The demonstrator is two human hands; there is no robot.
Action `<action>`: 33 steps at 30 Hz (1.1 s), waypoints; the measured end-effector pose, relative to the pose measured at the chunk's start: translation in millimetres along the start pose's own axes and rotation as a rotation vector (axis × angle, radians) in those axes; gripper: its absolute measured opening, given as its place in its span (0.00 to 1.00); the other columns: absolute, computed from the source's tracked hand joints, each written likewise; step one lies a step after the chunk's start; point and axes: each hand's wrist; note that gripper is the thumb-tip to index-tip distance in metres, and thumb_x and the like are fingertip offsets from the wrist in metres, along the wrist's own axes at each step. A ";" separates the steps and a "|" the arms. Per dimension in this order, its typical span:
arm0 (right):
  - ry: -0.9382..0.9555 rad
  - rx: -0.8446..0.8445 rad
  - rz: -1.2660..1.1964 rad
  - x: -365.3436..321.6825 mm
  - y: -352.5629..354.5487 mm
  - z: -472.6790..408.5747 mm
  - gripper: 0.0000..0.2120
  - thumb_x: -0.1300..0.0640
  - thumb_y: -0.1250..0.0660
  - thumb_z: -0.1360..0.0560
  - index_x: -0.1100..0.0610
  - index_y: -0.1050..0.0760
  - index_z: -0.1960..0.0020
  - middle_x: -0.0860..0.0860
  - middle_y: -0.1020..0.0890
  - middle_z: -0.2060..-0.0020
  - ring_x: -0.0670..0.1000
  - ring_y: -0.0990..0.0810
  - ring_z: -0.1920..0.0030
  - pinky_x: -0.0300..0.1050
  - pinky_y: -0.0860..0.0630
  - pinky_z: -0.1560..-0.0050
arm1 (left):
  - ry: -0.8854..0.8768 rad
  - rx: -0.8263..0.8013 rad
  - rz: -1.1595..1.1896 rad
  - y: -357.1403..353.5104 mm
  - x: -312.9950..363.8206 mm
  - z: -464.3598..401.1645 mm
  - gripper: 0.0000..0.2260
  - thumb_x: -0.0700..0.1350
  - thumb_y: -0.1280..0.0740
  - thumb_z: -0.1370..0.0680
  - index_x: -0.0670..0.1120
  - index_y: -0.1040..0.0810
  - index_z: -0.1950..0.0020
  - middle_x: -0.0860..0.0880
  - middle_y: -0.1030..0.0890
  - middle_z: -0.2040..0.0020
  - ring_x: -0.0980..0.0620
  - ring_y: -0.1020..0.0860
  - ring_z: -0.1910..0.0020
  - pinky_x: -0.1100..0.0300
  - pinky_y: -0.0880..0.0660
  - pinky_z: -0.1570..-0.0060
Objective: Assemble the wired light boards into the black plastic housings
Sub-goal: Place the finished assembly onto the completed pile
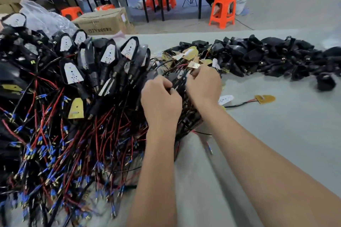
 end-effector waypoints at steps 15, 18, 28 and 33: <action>-0.070 -0.121 -0.222 46.1 -3.1 1.2 0.07 0.52 0.29 0.23 0.56 0.21 0.53 0.49 0.17 0.58 0.53 0.19 0.54 0.50 0.22 0.52 | -0.005 -0.104 -0.255 -61.1 10.9 -68.8 0.13 0.50 0.26 0.24 0.50 0.18 0.40 0.47 0.16 0.44 0.43 0.21 0.39 0.51 0.24 0.41; -0.067 -0.134 -0.280 49.7 0.5 3.4 0.06 0.53 0.28 0.23 0.56 0.20 0.54 0.48 0.19 0.62 0.51 0.20 0.57 0.48 0.23 0.54 | 0.031 -0.178 -0.363 -71.3 15.1 -70.1 0.10 0.49 0.28 0.24 0.48 0.16 0.44 0.44 0.17 0.43 0.40 0.22 0.38 0.53 0.26 0.46; -0.027 -0.103 -0.368 59.9 18.6 14.6 0.06 0.54 0.28 0.22 0.53 0.22 0.56 0.43 0.22 0.68 0.45 0.24 0.64 0.45 0.28 0.59 | -0.067 -0.149 -0.342 -65.1 34.0 -72.5 0.05 0.43 0.26 0.24 0.52 0.15 0.51 0.47 0.15 0.49 0.43 0.19 0.42 0.51 0.26 0.44; -0.027 -0.158 -0.523 57.1 31.2 18.5 0.07 0.59 0.29 0.24 0.56 0.22 0.46 0.49 0.19 0.63 0.44 0.25 0.66 0.45 0.27 0.60 | -0.409 -0.047 -0.107 -59.4 74.0 -51.2 0.03 0.43 0.29 0.22 0.48 0.16 0.51 0.49 0.17 0.52 0.46 0.22 0.47 0.50 0.27 0.45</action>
Point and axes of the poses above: each hand's wrist, its own z-axis away from the middle knuckle, its own y-axis out of the back of the hand, x = y × z
